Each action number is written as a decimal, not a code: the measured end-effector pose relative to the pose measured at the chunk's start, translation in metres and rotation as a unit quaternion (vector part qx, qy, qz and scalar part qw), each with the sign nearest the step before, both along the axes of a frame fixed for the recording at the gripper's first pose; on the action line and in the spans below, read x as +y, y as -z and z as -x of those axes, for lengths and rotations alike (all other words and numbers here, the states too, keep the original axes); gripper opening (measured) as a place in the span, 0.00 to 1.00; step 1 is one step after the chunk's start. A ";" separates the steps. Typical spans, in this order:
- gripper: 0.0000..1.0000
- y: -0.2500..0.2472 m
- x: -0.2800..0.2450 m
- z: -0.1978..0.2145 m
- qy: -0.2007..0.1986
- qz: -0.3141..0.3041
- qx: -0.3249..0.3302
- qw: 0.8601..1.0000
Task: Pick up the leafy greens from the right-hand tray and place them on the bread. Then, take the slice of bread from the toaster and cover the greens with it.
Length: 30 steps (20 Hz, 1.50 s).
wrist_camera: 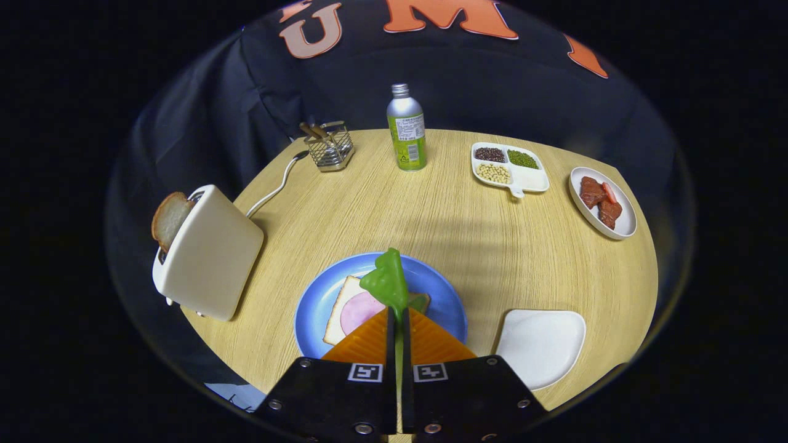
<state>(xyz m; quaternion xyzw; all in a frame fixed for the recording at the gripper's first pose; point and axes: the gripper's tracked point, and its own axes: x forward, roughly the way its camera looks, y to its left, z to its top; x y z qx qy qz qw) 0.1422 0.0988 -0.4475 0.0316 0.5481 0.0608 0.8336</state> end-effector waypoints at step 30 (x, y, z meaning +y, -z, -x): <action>0.70 -0.070 0.101 -0.019 -0.041 -0.010 -0.022 0.999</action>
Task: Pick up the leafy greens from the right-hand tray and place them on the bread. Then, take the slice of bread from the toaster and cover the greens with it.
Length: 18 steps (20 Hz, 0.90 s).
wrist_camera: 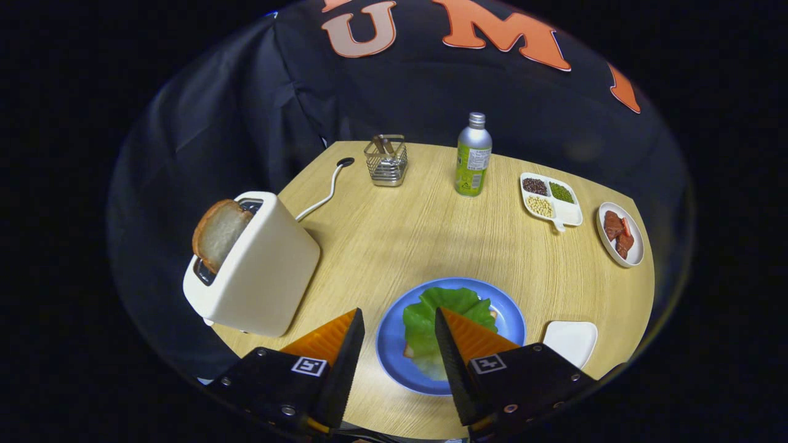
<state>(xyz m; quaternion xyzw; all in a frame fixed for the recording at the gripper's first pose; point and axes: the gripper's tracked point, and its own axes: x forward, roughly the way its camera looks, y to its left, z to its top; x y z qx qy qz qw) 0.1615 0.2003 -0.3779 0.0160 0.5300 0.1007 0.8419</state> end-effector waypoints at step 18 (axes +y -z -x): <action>0.93 -0.074 0.150 -0.019 -0.059 -0.044 0.019 0.997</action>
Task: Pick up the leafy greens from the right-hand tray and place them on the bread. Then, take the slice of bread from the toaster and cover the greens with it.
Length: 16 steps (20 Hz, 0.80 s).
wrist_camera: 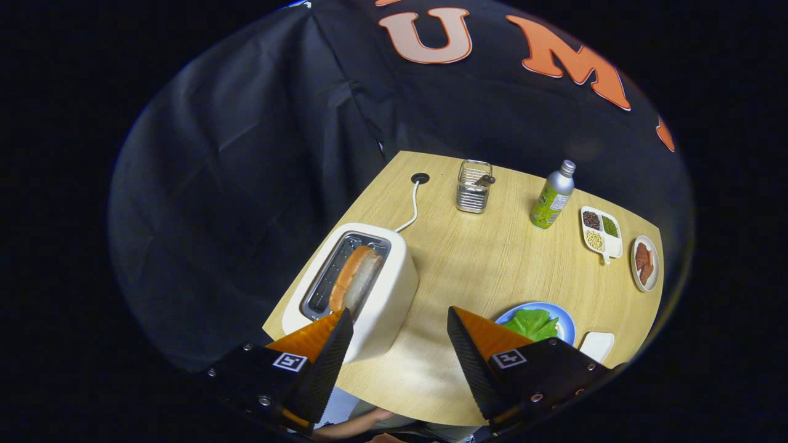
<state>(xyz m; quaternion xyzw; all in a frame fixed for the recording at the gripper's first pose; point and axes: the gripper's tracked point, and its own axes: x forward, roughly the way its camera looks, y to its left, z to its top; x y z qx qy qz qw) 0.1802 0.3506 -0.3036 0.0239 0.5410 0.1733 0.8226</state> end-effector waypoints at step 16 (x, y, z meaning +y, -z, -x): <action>0.73 0.037 0.062 -0.023 0.033 0.000 0.088 0.996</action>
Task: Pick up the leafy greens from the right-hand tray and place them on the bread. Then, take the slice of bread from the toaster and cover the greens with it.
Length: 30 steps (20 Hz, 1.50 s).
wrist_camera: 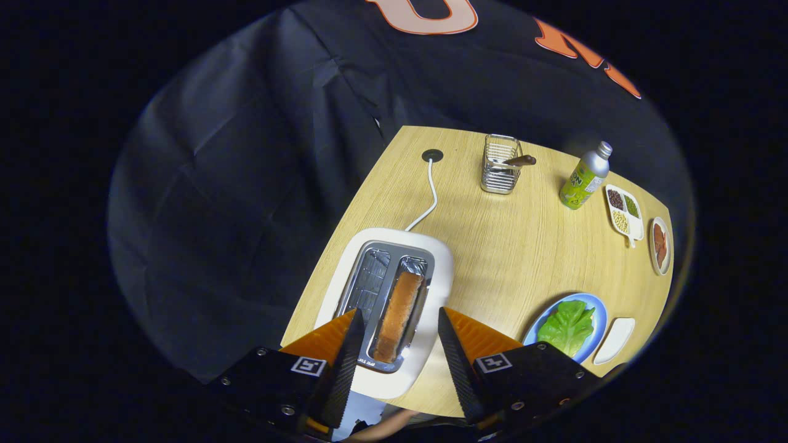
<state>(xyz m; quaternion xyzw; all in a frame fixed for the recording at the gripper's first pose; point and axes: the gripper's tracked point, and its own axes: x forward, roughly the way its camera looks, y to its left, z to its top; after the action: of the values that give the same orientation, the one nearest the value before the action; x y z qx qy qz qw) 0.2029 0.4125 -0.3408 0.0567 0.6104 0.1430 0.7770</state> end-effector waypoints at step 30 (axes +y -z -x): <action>0.10 -0.099 -0.045 0.004 0.029 -0.078 -0.108 0.991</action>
<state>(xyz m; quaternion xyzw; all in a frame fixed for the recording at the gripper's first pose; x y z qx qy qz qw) 0.1988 0.3671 -0.2421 0.1193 0.5081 0.1727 0.8353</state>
